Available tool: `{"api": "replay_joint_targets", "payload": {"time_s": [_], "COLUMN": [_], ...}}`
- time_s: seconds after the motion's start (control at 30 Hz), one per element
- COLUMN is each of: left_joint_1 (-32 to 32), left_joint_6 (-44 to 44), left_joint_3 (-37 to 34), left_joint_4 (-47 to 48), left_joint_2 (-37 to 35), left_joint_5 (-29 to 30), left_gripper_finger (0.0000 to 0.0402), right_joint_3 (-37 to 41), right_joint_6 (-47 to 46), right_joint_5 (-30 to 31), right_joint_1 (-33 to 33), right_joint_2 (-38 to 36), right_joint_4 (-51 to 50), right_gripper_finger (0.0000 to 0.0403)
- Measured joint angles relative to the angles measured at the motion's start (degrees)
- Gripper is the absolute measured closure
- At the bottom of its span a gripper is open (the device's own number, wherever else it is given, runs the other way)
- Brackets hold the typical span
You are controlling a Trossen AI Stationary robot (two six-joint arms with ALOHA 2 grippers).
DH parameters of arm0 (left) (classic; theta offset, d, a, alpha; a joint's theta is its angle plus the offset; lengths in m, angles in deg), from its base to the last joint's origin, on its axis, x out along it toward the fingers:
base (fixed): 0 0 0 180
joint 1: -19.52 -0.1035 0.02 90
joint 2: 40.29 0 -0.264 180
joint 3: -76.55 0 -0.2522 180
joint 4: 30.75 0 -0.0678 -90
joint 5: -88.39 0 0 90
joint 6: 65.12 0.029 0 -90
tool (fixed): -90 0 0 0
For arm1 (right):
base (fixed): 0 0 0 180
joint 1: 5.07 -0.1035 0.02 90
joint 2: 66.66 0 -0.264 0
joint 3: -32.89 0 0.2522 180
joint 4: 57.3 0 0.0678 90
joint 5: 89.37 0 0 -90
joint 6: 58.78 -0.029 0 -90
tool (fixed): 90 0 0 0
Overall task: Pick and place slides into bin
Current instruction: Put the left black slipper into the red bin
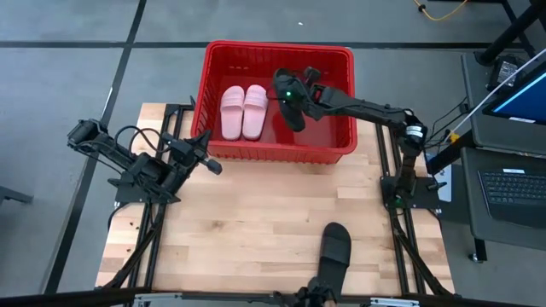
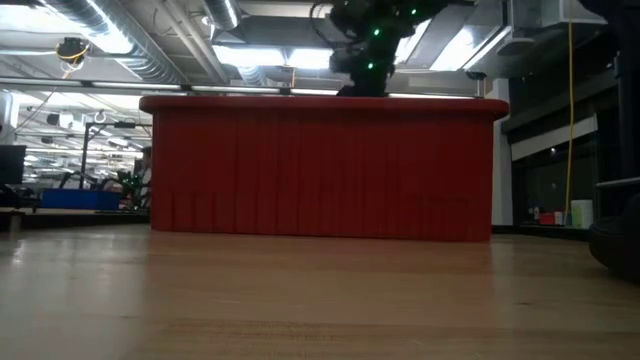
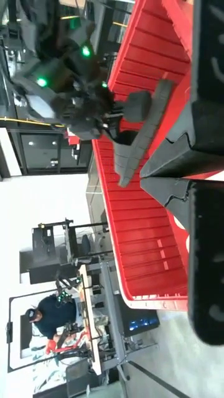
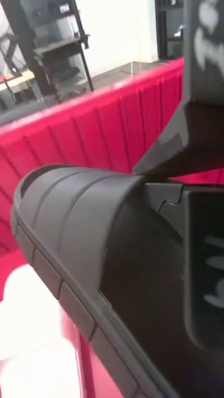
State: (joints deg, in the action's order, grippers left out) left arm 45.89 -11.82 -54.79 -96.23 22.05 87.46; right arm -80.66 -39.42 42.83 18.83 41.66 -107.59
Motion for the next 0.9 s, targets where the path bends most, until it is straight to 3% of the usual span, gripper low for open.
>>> {"api": "replay_joint_targets", "payload": {"time_s": [0.37, 0.9], "left_joint_1": [0.0, 0.0], "left_joint_6": [0.0, 0.0], "left_joint_3": [0.0, 0.0], "left_joint_4": [0.0, 0.0], "left_joint_2": [0.0, 0.0], "left_joint_5": [0.0, 0.1], "left_gripper_finger": [0.04, 0.04], "right_joint_3": [0.0, 0.0], "right_joint_6": [-1.4, -7.5], "right_joint_5": [-1.5, -2.3], "right_joint_1": [0.7, 2.9], "right_joint_2": [7.0, 7.9], "right_joint_4": [0.3, 1.1], "right_gripper_finger": [0.039, 0.039]}}
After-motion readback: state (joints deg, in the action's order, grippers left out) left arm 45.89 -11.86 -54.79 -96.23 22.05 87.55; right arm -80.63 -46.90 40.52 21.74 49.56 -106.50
